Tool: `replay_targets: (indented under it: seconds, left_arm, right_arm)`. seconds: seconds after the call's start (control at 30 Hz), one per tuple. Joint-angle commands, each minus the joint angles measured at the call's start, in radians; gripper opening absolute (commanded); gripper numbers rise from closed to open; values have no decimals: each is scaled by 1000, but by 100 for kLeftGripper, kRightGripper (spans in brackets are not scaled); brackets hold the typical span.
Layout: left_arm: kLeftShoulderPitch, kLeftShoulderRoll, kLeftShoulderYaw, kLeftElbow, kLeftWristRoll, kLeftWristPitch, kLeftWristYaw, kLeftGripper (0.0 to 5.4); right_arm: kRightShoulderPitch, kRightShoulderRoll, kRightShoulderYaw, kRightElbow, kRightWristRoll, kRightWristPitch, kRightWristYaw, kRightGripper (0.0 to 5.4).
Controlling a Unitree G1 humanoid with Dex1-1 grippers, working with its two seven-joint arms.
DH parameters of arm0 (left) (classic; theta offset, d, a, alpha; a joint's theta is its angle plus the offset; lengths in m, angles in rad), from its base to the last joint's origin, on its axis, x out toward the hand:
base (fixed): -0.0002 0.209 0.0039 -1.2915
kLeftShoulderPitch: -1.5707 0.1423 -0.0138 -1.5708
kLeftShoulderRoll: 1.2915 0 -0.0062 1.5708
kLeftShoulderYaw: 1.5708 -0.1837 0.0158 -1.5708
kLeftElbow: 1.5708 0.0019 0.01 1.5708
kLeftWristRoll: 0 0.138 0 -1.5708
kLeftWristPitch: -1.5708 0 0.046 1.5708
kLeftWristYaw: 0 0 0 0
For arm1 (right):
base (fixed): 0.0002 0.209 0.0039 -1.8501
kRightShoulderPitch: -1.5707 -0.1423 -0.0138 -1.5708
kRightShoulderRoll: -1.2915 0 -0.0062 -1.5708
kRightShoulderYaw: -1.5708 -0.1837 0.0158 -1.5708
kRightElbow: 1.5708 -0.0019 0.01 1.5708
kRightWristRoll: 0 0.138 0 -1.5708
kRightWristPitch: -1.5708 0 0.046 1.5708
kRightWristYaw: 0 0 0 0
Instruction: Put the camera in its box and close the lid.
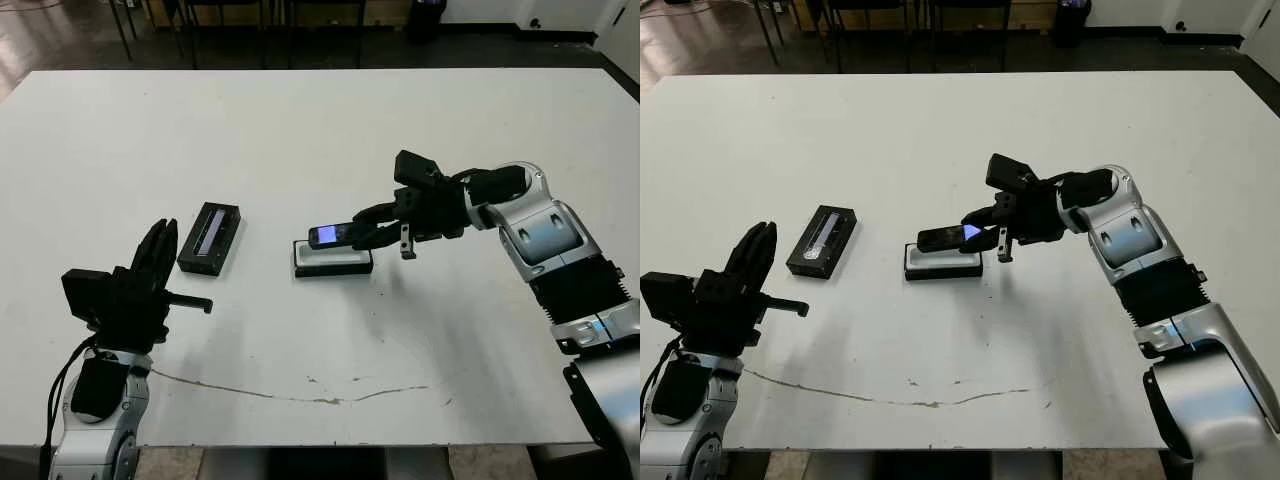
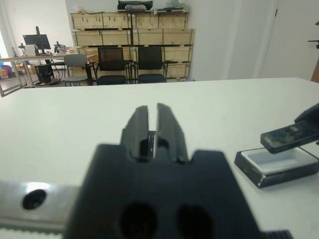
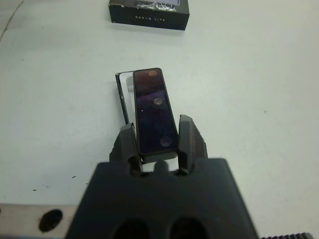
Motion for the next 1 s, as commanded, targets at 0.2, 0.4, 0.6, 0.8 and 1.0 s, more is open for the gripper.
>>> replay_targets:
  seconds: [0.2, 0.4, 0.6, 0.8, 1.0]
  left_arm:
    - [15, -6, -2, 3, 2, 13, 8, 0]
    - [18, -6, -1, 9, -1, 2, 3, 0]
    - [19, -3, -3, 14, 7, -7, 1, 0]
    - [23, -7, -5, 8, 7, 1, 8, 0]
    - [24, -7, -9, 8, 11, -1, 8, 0]
  right_arm:
    - [-6, 9, 17, 47, -34, -64, 5, 7]
    - [2, 16, 29, 70, -53, -93, 6, 7]
    - [8, 21, 33, 93, -63, -122, 9, 7]
    - [7, 20, 37, 96, -64, -120, 17, 7]
    - [5, 25, 39, 106, -61, -117, 31, 7]
